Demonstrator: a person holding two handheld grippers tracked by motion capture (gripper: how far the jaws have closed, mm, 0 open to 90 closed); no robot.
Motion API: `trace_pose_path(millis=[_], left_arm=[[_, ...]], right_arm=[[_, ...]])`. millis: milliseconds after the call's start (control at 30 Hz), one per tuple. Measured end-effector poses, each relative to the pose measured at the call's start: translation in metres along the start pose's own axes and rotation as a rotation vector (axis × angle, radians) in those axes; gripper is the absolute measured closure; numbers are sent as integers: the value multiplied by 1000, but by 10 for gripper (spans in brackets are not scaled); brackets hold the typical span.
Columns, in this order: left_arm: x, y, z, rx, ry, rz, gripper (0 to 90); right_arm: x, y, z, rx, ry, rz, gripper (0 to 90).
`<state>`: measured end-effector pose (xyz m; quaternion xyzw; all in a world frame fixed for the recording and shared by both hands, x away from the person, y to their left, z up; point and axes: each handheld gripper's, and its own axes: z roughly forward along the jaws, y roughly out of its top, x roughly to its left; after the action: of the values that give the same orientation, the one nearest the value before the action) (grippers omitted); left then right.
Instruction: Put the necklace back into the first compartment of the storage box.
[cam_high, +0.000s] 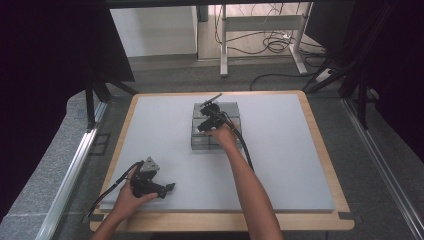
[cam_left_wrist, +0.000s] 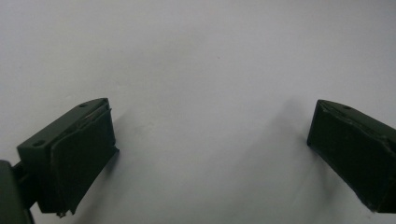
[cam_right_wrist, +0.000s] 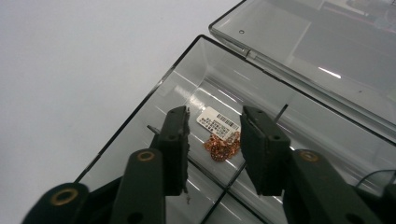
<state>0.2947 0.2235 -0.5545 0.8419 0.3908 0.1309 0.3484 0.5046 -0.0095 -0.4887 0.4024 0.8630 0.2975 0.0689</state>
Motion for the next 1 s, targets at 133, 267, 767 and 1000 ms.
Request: trace_pose_path(millis=[133, 267, 767, 1000], left_arm=[[0, 0, 0, 1, 1, 0, 8], [0, 0, 0, 0, 0, 0, 8], [0, 0, 0, 1, 0, 1, 8], [0, 0, 0, 0, 0, 0, 8]], right_arm=[[-2, -4, -9, -23, 18, 1, 551], [-3, -14, -19, -23, 36, 1, 457], [-5, -100, -95, -150, 73, -51, 355], [-10, -147, -119, -214, 65, -44, 342]])
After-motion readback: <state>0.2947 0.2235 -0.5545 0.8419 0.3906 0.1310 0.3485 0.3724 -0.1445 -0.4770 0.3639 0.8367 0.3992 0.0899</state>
